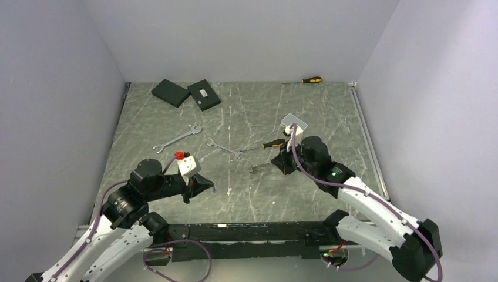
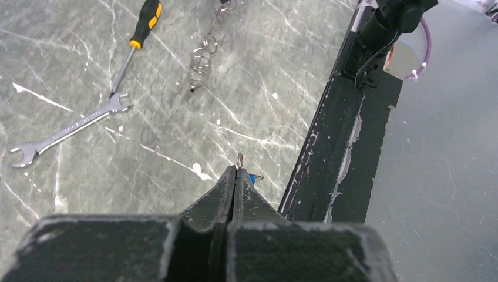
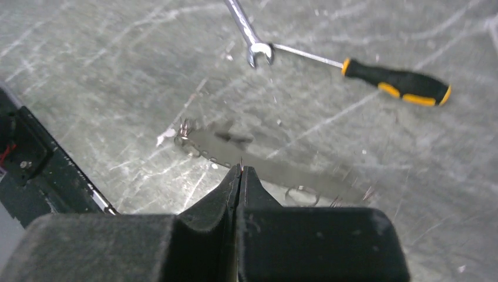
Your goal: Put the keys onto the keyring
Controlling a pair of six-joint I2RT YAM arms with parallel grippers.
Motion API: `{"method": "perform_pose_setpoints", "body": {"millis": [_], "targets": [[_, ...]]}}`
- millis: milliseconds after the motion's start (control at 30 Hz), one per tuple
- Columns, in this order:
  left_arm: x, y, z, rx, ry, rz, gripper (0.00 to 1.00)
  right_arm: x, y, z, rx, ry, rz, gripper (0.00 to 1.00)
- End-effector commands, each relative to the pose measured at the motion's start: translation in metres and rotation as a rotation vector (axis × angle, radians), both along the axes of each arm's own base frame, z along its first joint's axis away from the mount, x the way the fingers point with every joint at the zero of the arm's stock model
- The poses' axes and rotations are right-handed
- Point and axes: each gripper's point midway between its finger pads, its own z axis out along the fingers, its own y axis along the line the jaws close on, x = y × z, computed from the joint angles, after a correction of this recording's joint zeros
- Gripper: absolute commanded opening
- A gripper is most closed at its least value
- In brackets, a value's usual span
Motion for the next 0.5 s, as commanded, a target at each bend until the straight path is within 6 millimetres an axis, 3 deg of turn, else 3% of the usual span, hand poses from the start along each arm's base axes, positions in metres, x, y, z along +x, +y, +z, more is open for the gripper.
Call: {"method": "perform_pose_setpoints", "body": {"millis": [0,233,467], "targets": [[0.003,-0.014,0.043,-0.103,-0.085,-0.049,0.00,-0.005,0.012,0.070,0.059,-0.250,0.171,0.00],[0.009,-0.032,0.092,-0.152,-0.142,-0.122,0.00,-0.037,0.020,0.126,0.148,-0.487,0.367,0.00],[0.017,-0.045,0.113,-0.195,-0.233,-0.175,0.00,-0.083,0.030,0.167,0.330,-0.715,0.579,0.00]]}}
